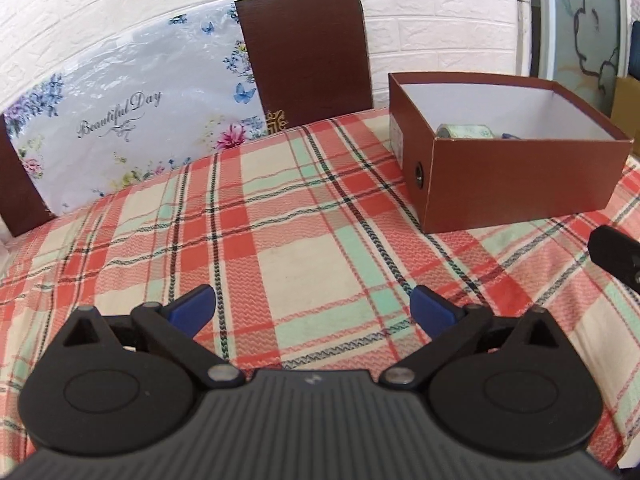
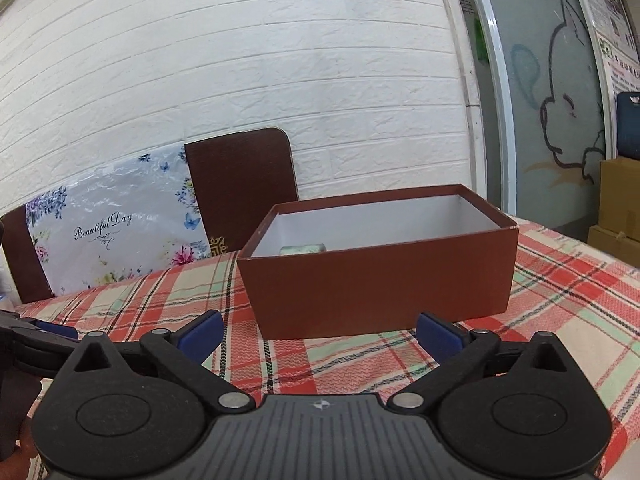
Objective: Organize objects
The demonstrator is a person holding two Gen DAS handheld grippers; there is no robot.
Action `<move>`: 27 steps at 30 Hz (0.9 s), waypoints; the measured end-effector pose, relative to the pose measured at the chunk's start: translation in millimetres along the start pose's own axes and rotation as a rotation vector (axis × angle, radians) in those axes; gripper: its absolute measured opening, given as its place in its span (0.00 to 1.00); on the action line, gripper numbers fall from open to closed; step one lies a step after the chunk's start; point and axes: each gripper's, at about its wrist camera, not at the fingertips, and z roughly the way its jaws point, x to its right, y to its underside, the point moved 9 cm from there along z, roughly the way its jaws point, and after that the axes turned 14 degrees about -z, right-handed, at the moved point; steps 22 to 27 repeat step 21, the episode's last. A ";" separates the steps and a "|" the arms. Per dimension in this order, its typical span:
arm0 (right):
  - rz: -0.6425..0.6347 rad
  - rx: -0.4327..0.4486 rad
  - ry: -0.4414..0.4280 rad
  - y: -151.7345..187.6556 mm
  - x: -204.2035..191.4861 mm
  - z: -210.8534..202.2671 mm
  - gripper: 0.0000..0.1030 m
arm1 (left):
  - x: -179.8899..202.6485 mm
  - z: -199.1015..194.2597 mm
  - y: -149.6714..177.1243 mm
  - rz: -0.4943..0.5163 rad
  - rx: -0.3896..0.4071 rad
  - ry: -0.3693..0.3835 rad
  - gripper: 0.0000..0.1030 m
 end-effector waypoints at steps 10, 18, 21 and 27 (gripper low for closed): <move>0.000 -0.093 -0.010 16.4 3.7 19.5 0.99 | 2.3 4.2 9.3 0.013 -0.045 -0.074 1.00; 0.002 -0.126 -0.023 23.9 2.0 22.3 0.99 | 11.6 6.8 20.7 0.014 -0.098 -0.043 1.00; -0.003 -0.134 -0.023 24.6 0.5 22.8 0.99 | 12.9 8.1 22.8 0.013 -0.114 -0.030 1.00; -0.003 -0.134 -0.023 24.6 0.5 22.8 0.99 | 12.9 8.1 22.8 0.013 -0.114 -0.030 1.00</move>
